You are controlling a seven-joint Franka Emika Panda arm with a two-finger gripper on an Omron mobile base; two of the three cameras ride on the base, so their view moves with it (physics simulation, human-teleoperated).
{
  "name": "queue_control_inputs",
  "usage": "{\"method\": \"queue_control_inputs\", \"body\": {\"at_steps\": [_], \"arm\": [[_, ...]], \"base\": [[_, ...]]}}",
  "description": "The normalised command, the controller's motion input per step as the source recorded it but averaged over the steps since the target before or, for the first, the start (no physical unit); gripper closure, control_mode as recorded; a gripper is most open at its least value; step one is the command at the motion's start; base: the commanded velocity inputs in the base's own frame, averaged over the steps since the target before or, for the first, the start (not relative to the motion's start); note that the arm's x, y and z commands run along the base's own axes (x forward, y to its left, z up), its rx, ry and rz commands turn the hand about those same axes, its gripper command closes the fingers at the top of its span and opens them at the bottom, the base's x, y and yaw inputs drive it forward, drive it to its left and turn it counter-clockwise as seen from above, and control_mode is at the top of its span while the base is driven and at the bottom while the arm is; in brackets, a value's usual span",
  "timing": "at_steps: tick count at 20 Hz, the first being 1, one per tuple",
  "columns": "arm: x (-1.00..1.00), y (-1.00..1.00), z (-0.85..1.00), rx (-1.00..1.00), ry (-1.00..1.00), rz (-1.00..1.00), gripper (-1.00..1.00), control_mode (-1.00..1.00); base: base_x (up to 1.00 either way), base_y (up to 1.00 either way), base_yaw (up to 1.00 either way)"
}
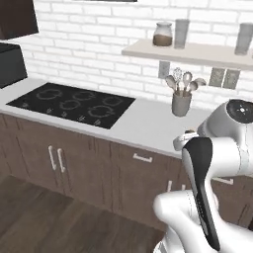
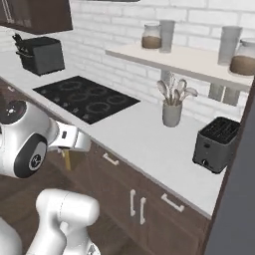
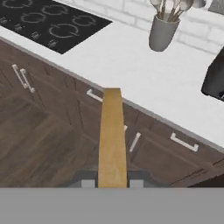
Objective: Start the toaster. Once the lever pops up, take the bread to the plate on the dining counter.
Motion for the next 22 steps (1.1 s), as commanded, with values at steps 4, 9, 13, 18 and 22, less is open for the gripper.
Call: {"method": "queue_control_inputs", "body": {"at_steps": [4, 9, 13, 18, 22], "arm": [[0.0, 0.0, 0.0, 0.0, 0.0, 0.0, 1.0, 1.0], [0.0, 0.0, 0.0, 0.0, 0.0, 0.0, 1.0, 1.0], [0.0, 0.0, 0.0, 0.0, 0.0, 0.0, 1.0, 1.0], [0.0, 0.0, 0.0, 0.0, 0.0, 0.0, 1.0, 1.0], [0.0, 0.0, 0.0, 0.0, 0.0, 0.0, 1.0, 1.0]], "base": [[-0.16, 0.0, 1.0], [-0.09, 0.0, 1.0], [-0.01, 0.0, 1.0], [0.0, 0.0, 1.0], [0.0, 0.0, 1.0]]}}
